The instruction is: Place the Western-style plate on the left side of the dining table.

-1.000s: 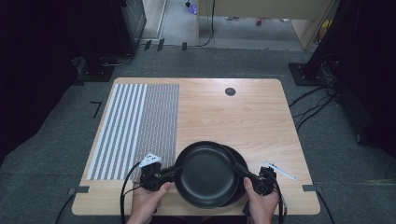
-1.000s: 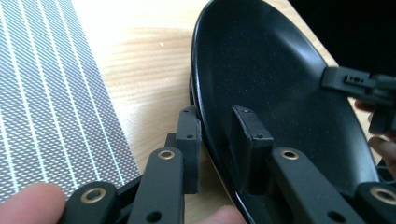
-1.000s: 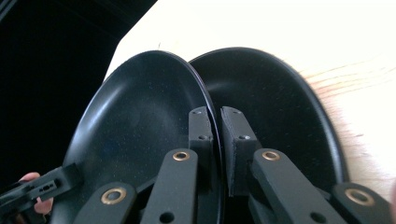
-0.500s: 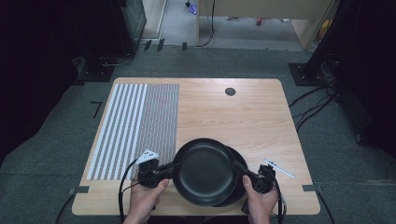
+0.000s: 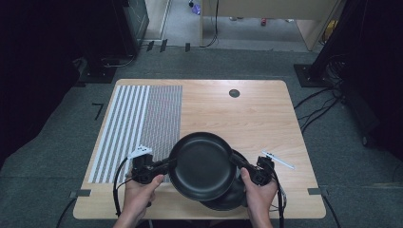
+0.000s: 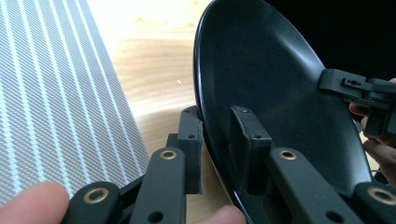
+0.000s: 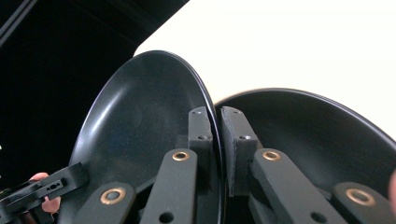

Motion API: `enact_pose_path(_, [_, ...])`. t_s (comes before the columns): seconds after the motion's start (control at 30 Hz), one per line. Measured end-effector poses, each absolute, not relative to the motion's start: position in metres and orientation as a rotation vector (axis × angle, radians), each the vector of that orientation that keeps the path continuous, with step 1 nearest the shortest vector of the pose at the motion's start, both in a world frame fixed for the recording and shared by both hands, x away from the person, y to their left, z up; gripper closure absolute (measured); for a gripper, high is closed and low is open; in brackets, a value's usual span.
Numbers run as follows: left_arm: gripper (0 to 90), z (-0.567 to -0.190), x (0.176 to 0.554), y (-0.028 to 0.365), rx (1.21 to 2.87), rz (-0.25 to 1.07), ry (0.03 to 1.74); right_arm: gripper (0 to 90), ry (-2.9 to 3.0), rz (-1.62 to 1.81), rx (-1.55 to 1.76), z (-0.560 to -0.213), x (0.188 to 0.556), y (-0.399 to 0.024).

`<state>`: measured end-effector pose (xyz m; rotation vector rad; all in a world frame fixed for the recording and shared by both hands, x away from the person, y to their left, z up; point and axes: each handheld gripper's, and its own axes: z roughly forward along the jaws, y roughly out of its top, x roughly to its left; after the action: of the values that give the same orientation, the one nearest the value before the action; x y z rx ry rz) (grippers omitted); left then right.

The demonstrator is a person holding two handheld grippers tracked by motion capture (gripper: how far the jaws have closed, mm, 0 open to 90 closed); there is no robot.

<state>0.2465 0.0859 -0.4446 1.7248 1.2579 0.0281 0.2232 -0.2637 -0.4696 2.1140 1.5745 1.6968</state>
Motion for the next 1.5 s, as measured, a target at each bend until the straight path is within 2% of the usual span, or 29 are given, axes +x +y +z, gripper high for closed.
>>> enact_pose_path(1.0, [75.9,-0.428,0.277,0.16,1.574,0.067,1.363,83.2,1.719,1.731,2.027,-0.436,0.298,-0.191])
enact_pose_path(1.5, [75.2,-0.441,0.289,0.19,1.51,0.069,1.438,82.7,1.807,1.703,1.992,-0.433,0.332,-0.157])
